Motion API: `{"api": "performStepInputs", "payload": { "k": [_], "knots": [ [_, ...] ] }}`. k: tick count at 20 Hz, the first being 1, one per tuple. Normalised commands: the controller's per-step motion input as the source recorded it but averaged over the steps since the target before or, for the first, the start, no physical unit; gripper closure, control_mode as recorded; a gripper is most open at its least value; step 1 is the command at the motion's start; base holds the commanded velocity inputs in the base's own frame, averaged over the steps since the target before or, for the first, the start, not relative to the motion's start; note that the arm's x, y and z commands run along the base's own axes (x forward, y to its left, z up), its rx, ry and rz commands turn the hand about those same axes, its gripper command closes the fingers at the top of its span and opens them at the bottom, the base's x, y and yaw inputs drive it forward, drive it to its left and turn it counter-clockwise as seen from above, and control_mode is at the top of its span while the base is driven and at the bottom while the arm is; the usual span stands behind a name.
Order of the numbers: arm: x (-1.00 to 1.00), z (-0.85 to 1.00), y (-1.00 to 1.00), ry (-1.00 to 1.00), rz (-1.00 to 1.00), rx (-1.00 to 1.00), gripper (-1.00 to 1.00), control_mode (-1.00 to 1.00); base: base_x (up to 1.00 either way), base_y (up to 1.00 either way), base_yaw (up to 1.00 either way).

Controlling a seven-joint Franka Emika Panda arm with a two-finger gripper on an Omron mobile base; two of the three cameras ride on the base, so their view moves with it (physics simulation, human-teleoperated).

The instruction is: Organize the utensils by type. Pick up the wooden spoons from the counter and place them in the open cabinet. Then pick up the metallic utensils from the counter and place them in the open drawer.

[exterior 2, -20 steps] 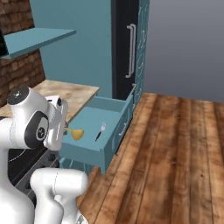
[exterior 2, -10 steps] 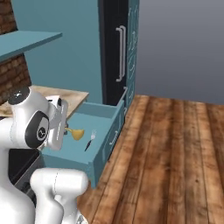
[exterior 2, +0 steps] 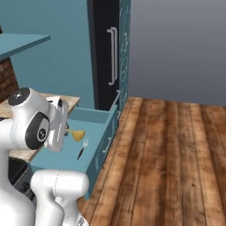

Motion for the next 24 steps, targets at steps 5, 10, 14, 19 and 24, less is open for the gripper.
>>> {"api": "performStepInputs", "payload": {
  "k": [5, 10, 14, 19, 24],
  "knots": [
    [0.29, 0.00, 0.01, 0.00, -0.04, 0.00, 1.00, -1.00, 0.00, 0.00, 0.00],
    [0.04, -0.09, -0.03, 0.00, 0.34, -0.03, 1.00, -1.00, 0.00, 0.00, 0.00],
    [0.00, -0.17, 0.01, 0.00, 0.49, -0.06, 1.00, -1.00, 0.00, 0.00, 0.00],
    [0.05, -0.11, 0.29, 0.01, 0.50, -0.19, 1.00, -1.00, 0.00, 0.00, 0.00],
    [0.01, -0.01, 0.44, 0.01, 0.49, -0.26, 1.00, -1.00, 0.00, 0.00, 0.00]
  ]
}}
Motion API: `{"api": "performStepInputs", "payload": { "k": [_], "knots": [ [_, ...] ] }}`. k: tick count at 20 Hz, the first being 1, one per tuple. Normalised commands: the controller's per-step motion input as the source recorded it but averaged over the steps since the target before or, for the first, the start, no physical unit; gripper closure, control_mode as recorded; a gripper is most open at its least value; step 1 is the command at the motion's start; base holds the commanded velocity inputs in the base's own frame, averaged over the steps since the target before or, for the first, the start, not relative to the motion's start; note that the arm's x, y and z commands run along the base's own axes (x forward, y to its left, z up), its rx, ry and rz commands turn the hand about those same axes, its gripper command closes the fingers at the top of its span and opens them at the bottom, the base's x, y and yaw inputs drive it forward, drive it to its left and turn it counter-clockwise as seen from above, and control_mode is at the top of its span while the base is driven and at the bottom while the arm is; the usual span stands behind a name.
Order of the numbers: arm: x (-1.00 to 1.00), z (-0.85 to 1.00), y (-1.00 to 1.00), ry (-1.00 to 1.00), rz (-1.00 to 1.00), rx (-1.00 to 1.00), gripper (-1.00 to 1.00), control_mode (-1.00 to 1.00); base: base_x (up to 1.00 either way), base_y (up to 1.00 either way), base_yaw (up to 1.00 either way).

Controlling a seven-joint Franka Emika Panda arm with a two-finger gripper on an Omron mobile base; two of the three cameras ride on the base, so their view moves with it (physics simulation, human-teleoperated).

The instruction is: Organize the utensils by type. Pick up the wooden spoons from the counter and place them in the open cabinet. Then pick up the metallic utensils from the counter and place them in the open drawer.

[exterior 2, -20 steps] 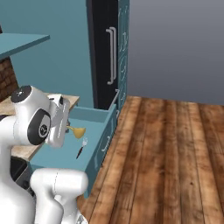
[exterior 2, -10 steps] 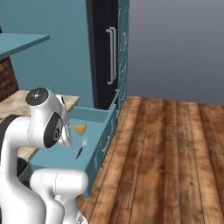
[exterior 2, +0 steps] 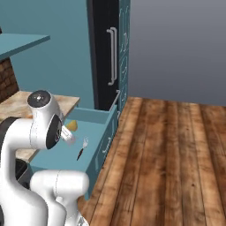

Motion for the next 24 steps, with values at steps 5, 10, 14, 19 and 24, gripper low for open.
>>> {"api": "performStepInputs", "payload": {
  "k": [5, 10, 14, 19, 24],
  "knots": [
    [0.17, -0.10, 0.36, 0.01, 0.26, -0.21, 1.00, -1.00, 0.00, 0.00, 0.00],
    [0.23, -0.37, 0.25, -0.06, 0.08, -0.06, 1.00, -1.00, 0.00, 0.00, 0.00],
    [0.32, -0.43, 0.20, -0.03, 0.10, 0.00, 1.00, -1.00, 0.00, 0.00, 0.00],
    [0.50, -0.29, 0.27, 0.13, 0.19, -0.07, 1.00, -1.00, 0.00, 0.00, 0.00],
    [0.50, -0.28, 0.30, 0.15, 0.17, -0.10, 1.00, -1.00, 0.00, 0.00, 0.00]
  ]
}}
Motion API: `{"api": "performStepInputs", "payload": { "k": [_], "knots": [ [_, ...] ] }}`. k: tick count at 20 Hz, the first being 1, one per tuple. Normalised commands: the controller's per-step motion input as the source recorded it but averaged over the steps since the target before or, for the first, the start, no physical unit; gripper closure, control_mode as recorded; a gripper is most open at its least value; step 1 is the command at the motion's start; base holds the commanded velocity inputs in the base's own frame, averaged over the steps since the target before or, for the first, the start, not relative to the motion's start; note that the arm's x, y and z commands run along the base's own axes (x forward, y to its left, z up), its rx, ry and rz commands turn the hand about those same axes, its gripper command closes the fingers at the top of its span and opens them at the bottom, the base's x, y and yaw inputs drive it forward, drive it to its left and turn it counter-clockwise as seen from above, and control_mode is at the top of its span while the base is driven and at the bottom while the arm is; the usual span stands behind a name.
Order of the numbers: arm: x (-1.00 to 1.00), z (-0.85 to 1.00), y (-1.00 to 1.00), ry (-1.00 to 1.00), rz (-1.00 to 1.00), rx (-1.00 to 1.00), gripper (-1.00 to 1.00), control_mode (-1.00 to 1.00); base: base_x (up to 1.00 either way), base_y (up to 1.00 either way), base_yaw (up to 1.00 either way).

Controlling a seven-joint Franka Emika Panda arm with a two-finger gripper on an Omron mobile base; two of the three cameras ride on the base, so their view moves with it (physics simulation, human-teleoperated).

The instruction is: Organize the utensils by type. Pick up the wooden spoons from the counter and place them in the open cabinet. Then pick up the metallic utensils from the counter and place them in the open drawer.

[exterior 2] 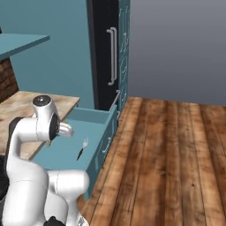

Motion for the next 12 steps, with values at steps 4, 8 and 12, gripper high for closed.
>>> {"api": "performStepInputs", "payload": {
  "k": [4, 8, 12],
  "knots": [
    [0.44, -0.54, 0.10, 0.02, 0.16, -0.02, 1.00, -1.00, 0.00, 0.00, 0.00],
    [0.31, -0.67, 0.00, 0.00, 0.13, 0.00, 1.00, -1.00, 0.00, 0.00, 0.00],
    [0.23, -0.58, 0.02, 0.00, 0.04, 0.00, 1.00, -1.00, 0.00, 0.00, 0.00]
  ]
}}
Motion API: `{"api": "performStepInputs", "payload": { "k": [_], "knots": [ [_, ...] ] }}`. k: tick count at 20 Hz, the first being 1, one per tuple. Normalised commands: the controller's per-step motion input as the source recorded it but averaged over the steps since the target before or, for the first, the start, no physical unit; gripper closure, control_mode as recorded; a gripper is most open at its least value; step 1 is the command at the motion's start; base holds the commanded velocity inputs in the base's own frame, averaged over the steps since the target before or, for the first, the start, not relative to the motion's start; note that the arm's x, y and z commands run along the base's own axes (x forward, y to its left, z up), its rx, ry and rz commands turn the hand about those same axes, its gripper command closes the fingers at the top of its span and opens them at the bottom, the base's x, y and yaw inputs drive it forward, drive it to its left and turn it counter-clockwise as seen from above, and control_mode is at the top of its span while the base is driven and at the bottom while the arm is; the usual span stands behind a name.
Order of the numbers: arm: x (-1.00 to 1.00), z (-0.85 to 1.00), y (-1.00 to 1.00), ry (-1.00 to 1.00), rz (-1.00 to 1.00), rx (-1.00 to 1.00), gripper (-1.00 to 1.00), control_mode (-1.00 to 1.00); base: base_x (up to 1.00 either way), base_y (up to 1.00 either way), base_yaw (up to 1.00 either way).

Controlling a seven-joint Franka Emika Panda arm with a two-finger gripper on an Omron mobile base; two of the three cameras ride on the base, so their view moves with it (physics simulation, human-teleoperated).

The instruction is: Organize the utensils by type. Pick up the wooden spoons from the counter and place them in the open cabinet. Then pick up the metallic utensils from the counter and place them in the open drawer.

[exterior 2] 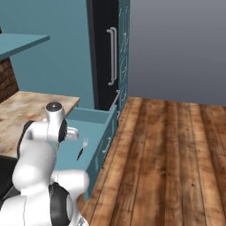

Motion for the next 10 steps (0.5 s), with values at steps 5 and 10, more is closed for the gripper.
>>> {"api": "performStepInputs", "payload": {
  "k": [5, 10],
  "knots": [
    [0.11, -0.49, 0.12, 0.00, -0.03, 0.00, 1.00, -1.00, 0.00, 0.00, 0.00],
    [0.22, -0.44, 0.12, 0.00, -0.04, 0.00, 1.00, -1.00, 0.00, 0.00, 0.00]
  ]
}}
